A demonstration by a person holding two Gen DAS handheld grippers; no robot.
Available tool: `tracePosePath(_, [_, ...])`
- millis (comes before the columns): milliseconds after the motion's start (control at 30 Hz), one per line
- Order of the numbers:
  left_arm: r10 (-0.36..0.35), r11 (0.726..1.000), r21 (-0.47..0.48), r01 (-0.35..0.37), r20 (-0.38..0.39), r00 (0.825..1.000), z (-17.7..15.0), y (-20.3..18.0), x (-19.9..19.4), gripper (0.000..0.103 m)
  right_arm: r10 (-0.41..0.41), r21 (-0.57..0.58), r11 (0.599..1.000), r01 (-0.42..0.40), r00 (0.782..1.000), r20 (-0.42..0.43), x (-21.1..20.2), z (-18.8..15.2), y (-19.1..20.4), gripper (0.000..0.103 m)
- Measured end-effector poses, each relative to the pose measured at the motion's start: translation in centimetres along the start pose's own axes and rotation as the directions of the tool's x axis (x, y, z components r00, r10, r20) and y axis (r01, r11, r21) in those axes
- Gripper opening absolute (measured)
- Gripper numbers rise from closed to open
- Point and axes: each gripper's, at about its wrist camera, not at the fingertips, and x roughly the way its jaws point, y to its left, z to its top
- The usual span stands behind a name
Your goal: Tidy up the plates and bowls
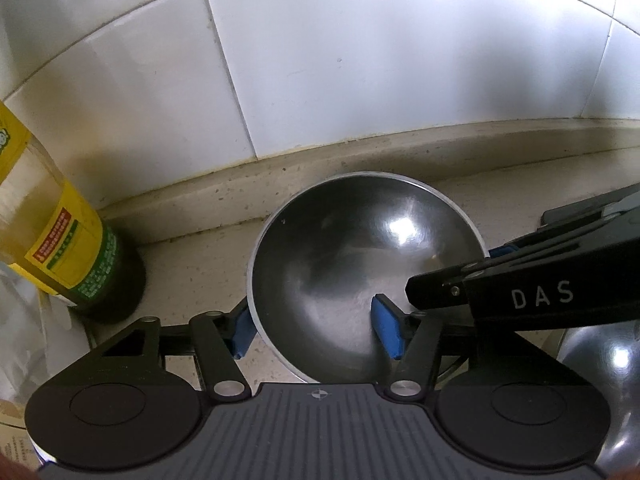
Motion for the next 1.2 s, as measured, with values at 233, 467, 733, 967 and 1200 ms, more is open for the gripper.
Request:
tracePosePath(233, [-0.030,0.998,-0.049,0.029,-0.014,0.999,-0.1,0.8,0.0,0.065,0.023,0.059,0.998,-0.022,1.000,-0.018,0.0,0.0,-0.3,0.022])
tracePosePath(467, [-0.020,0.998,-0.057,0.022,0.023,1.000,0.5,1.3,-1.7,0.065,0.048,0.079,0.996,-0.048,0.999,0.005,-1.3,0.3,-0.1,0.022])
tracePosePath(733, [0.008,0.998,-0.056,-0.004,0.084,0.996,0.3,1.4,-6.0,0.066,0.058,0.052,0.997,-0.060,0.997,0.047,-4.5,0.4,1.9,0.022])
tracePosePath(967, [0.041,0.998,-0.060,-0.032,0.154,0.987,-1.0,1.6,-11.1,0.067,0.065,-0.002,0.998,-0.065,0.994,0.090,-8.3,-0.8,5.4,0.022])
tracePosePath(1200, [0.073,0.996,-0.063,-0.061,0.216,0.974,-3.4,1.2,-16.4,0.072,0.081,-0.053,0.996,-0.075,0.989,0.120,-11.7,-3.0,9.0,0.022])
